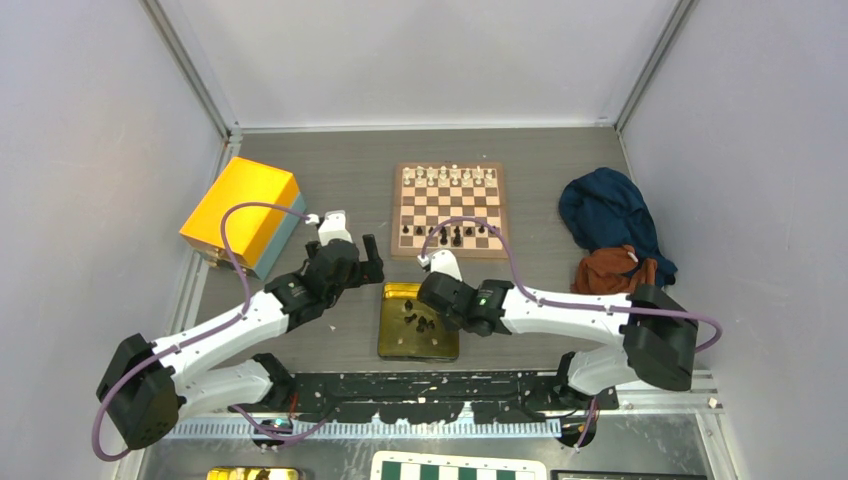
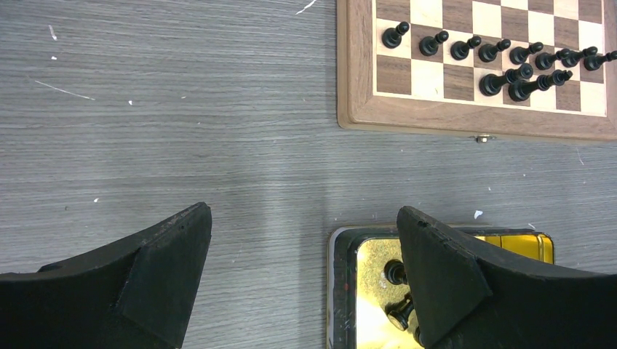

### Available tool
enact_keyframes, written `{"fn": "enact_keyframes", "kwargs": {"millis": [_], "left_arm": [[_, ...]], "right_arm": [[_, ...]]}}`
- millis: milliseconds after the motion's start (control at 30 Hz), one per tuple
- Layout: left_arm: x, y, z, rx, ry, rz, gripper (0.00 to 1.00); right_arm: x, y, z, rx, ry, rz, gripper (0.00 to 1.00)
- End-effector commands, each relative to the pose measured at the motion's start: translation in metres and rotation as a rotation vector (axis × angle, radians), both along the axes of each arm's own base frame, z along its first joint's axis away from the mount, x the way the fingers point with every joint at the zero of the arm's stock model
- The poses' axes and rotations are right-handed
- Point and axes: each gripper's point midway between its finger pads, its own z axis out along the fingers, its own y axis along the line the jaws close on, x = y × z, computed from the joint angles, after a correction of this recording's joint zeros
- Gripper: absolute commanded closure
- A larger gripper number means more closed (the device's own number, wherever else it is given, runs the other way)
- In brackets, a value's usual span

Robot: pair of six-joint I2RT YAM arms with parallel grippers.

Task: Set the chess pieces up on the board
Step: Pick up the chess piece from the storage box.

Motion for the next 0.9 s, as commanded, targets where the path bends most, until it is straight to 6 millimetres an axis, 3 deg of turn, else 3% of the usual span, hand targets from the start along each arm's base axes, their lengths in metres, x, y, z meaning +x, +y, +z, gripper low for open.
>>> {"fn": "enact_keyframes", "kwargs": {"millis": [0, 500, 867], "left_arm": [[0.0058, -0.0050, 0.0157, -0.051, -0.055, 0.007, 0.00], [0.0055, -0.0033, 0.0179, -0.060, -0.070, 0.010, 0.00], [0.0048, -0.0024, 0.0187, -0.064, -0.073, 0.012, 0.00]], "right_arm": [[0.0026, 0.0150, 0.0006, 0.030, 0.000, -0.007, 0.69], [0.0058, 0.0192, -0.0017, -0.017, -0.011, -0.005, 0.69], [0.0106, 0.0114, 0.0007, -0.087, -0.041, -0.024, 0.68]]}}
